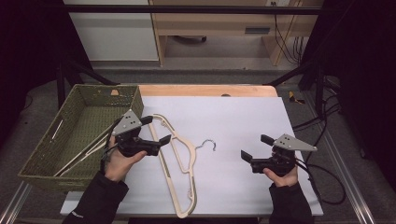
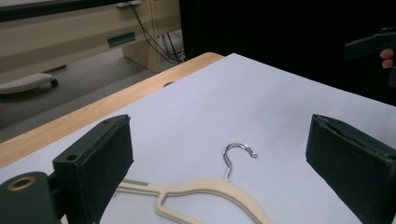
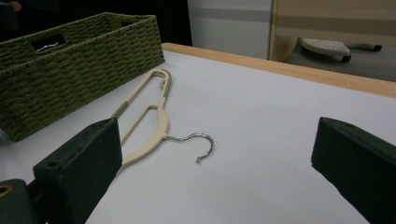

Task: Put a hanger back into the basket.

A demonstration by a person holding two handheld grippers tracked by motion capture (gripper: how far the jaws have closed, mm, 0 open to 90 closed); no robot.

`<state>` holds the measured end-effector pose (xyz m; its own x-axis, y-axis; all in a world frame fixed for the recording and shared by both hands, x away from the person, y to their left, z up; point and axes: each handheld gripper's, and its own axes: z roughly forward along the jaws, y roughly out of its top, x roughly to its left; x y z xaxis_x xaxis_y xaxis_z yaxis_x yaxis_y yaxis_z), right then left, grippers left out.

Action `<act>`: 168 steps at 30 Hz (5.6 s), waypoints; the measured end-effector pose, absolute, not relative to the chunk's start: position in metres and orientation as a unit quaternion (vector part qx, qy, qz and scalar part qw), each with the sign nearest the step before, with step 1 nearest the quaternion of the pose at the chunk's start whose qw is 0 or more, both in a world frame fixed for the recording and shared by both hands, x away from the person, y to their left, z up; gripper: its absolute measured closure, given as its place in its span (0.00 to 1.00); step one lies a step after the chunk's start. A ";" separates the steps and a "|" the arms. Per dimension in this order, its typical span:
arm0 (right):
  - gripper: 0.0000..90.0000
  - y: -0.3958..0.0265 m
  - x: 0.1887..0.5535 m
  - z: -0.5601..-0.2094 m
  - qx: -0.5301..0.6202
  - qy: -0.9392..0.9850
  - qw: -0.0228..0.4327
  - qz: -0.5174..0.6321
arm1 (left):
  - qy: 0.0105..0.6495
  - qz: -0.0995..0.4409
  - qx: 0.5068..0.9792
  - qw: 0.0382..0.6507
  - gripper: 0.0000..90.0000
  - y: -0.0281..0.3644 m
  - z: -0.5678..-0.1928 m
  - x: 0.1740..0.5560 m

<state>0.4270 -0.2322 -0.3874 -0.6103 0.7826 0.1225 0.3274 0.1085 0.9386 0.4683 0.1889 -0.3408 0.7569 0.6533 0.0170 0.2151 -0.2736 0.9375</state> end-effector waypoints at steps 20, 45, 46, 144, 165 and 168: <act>0.03 -0.233 0.426 -0.387 0.381 0.718 0.207 0.545 | 0.260 0.157 0.838 0.453 0.17 0.119 -0.391 0.509; 0.03 -0.232 0.427 -0.388 0.382 0.717 0.204 0.547 | 0.243 0.112 0.890 0.368 0.48 0.076 -0.453 0.544; 0.03 -0.231 0.427 -0.388 0.381 0.717 0.202 0.547 | 0.239 0.115 0.894 0.362 0.53 0.076 -0.454 0.545; 0.59 -0.054 0.466 -0.455 0.393 0.782 0.042 0.483 | 0.252 0.160 0.859 0.416 0.98 0.119 -0.406 0.497; 0.87 -0.054 0.467 -0.448 0.445 0.746 -0.049 0.494 | 0.286 0.156 0.823 0.465 0.51 0.156 -0.378 0.488; 0.90 -0.057 0.466 -0.442 0.445 0.741 -0.044 0.501 | 0.293 0.157 0.814 0.477 0.38 0.164 -0.373 0.484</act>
